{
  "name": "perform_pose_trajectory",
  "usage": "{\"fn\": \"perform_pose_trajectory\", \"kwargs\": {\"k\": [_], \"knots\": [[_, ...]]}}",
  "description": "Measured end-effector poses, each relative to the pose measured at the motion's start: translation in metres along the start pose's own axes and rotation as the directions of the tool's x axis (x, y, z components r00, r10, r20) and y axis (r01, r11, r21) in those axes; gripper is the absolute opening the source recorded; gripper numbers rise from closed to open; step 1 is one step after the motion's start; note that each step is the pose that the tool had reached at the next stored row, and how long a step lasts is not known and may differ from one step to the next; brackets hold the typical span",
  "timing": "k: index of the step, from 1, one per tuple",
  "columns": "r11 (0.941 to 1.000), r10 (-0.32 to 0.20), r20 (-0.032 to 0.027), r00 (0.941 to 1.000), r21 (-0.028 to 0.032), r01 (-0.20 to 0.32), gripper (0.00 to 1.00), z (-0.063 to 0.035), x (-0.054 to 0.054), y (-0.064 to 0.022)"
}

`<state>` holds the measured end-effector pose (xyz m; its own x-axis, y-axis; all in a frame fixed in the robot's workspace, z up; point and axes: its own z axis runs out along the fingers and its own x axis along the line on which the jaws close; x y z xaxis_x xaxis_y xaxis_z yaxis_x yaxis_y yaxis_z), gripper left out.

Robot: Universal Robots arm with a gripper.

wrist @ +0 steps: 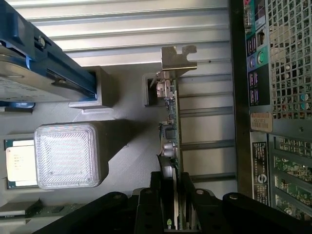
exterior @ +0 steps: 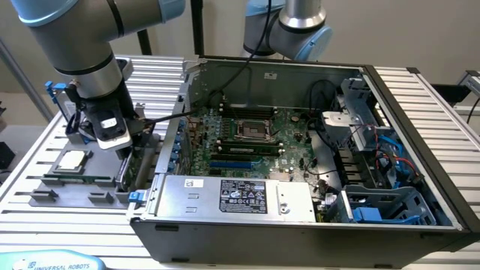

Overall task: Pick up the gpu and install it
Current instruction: 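Pick up the gpu and move the gpu toward the slot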

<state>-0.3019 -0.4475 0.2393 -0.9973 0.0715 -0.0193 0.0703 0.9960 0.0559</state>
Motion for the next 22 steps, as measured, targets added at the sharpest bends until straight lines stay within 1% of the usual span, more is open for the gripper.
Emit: {"fn": "perform_pose_trajectory", "kwargs": {"k": [5,7,22], "knots": [[0.9987,-0.051,-0.0026,0.9987,-0.0011,0.051,0.28,0.0002,0.0005,0.0000],[0.9987,-0.052,-0.0030,0.9987,-0.0011,0.052,0.27,0.0001,0.0005,0.0000],[0.9988,-0.049,-0.0027,0.9988,-0.0010,0.049,0.27,0.0001,0.0005,0.0000]]}}
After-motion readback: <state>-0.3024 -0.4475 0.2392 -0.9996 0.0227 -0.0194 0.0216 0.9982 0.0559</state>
